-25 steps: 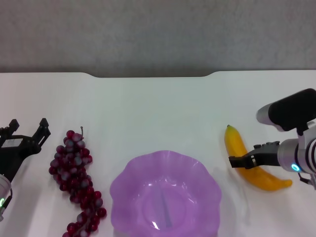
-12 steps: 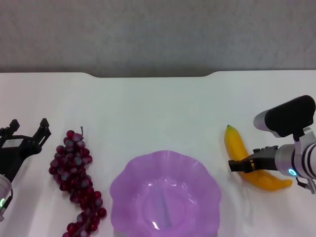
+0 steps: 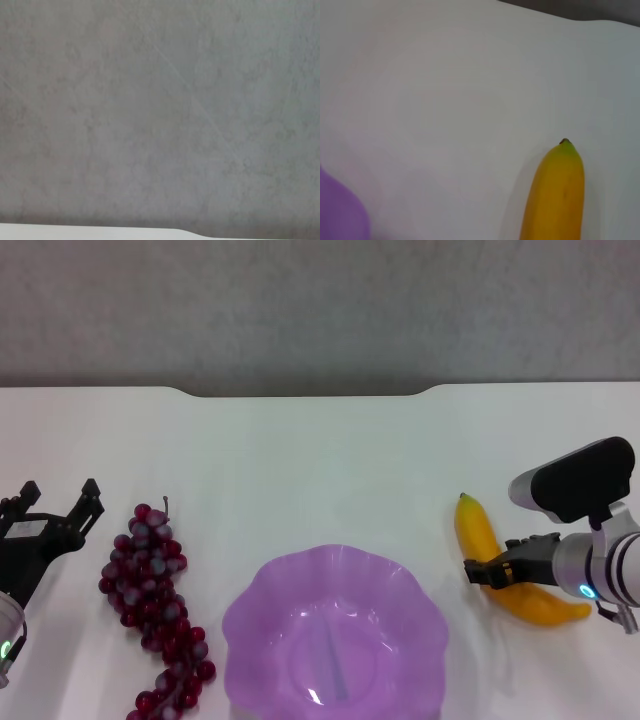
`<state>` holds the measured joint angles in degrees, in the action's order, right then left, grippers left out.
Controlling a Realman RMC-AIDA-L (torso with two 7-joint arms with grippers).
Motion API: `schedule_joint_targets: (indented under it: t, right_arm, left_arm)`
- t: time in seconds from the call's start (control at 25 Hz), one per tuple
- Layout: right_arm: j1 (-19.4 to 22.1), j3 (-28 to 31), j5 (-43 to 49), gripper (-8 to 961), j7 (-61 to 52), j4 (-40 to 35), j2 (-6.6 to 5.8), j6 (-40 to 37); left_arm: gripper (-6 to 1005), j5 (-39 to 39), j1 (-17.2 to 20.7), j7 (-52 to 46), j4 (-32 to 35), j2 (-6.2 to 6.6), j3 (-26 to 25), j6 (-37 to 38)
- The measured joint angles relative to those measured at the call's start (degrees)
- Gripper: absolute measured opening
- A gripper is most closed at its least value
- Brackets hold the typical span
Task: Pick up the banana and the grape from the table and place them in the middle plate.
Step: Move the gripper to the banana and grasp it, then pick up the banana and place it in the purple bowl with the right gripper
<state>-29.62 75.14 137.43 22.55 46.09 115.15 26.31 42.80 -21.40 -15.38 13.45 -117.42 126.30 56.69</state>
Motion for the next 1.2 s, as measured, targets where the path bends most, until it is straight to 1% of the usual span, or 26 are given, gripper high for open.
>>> schedule_joint_targets:
  t: [0.28,0.48,0.84,0.96,1.08,1.2]
  right_arm:
    - [0.5,-1.5,-1.7,723,0.0,-0.1,0.06,-3.2]
    - [0.5,-1.7,-2.0,486,0.0,-0.7,-0.01,-4.0]
    - [0.6,-1.7,-2.0,477,0.0,-0.6,-0.02,-4.0]
    - [1.1,-2.3,-2.0,477,0.2,0.7,-0.02,-4.5]
    - [3.0,-3.5,-2.0,476,0.2,4.8,-0.09,-4.7]
    - [6.1,-3.6,-1.4,476,0.4,12.2,-0.39,-1.9]
  left_arm:
    - [818,0.0,0.0,0.0,0.0,0.00,-0.1,0.0]
    - [818,0.0,0.0,0.0,-0.1,0.00,-0.1,0.0]
    - [818,0.0,0.0,0.0,-0.1,0.00,0.0,0.0]
    - [818,0.0,0.1,0.0,-0.1,0.00,0.0,0.0]
    - [818,0.0,0.2,0.0,-0.1,0.06,0.0,0.0]
    - [818,0.0,0.3,0.0,-0.1,0.09,0.0,-0.2]
